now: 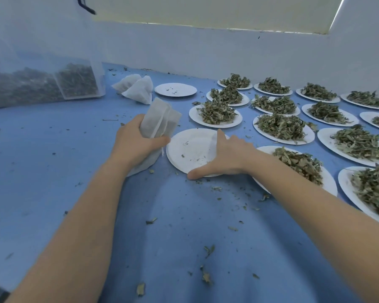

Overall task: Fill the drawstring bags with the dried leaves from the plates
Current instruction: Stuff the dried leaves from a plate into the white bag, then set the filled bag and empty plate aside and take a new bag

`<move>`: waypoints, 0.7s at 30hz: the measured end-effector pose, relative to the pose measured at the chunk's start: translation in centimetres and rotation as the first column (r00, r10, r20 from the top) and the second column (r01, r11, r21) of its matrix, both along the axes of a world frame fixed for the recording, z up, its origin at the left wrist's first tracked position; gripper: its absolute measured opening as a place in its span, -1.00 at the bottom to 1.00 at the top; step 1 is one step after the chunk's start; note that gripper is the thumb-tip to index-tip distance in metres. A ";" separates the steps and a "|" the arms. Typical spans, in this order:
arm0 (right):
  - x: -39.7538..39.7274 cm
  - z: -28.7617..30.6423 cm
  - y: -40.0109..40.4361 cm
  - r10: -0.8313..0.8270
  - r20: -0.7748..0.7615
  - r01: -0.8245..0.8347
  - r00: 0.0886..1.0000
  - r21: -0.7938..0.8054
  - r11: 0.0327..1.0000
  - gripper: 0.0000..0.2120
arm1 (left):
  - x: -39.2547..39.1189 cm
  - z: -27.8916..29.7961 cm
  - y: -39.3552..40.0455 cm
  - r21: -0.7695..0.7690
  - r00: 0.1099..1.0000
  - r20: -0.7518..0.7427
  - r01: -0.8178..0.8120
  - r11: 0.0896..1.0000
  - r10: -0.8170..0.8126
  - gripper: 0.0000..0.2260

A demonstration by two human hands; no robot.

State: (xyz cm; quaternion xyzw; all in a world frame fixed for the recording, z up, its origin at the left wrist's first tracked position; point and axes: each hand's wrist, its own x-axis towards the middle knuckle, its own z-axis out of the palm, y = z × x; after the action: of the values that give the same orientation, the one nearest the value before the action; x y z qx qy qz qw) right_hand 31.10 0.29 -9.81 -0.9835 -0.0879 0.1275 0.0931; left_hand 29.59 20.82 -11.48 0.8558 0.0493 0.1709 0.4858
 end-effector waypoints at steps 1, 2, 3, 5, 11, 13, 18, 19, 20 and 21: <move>-0.2 -0.1 0.1 0.009 0.021 -0.009 1.000 0.008 1.000 0.40 | 0.0 -0.1 0.0 -0.037 0.999 0.016 -0.028 0.999 0.028 -0.69; -0.3 0.0 0.1 0.018 0.037 -0.019 0.999 0.030 0.999 0.39 | 0.0 -0.2 0.1 -0.059 0.998 0.026 -0.063 0.996 0.064 -0.76; -0.4 0.1 0.2 0.025 0.047 -0.028 0.999 0.067 0.997 0.38 | 0.0 -0.1 0.2 -0.077 0.994 0.033 -0.102 0.992 0.105 -0.78; -0.2 0.8 0.5 0.035 0.066 -0.045 0.997 0.154 0.987 0.37 | 0.3 0.6 0.6 -0.123 0.981 0.060 -0.178 0.976 0.187 -0.76; 4.9 4.9 2.2 0.035 0.155 -0.072 0.987 0.235 0.969 0.20 | 4.0 4.0 2.1 -0.189 0.958 0.042 -0.271 0.944 0.284 -0.61; 7.7 5.9 3.0 0.017 0.196 -0.061 0.980 0.224 0.973 0.16 | 6.2 4.9 2.5 -0.223 0.970 -0.003 -0.238 0.945 0.244 -0.51; 16.1 7.0 5.6 -0.057 0.200 0.015 0.978 0.206 0.978 0.12 | 13.1 5.3 3.8 -0.224 0.965 -0.123 -0.253 0.941 0.230 -0.52; 17.9 6.9 6.1 -0.067 0.214 0.027 0.974 0.183 0.983 0.10 | 14.6 5.1 4.1 -0.180 0.957 -0.136 -0.279 0.943 0.257 -0.54; 19.6 6.7 6.6 -0.067 0.232 0.032 0.970 0.154 0.988 0.08 | 16.1 4.7 4.4 -0.132 0.952 -0.142 -0.291 0.947 0.273 -0.50; 21.3 6.3 7.1 -0.069 0.241 0.038 0.968 0.132 0.991 0.06 | 17.5 4.3 4.8 -0.080 0.951 -0.147 -0.286 0.955 0.272 -0.43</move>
State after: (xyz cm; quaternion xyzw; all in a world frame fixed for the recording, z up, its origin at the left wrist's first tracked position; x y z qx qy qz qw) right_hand 52.35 7.40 -3.51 -0.9859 -0.0801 -0.0031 0.1468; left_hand 47.14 25.60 -7.22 0.8244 0.2109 0.1772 0.4945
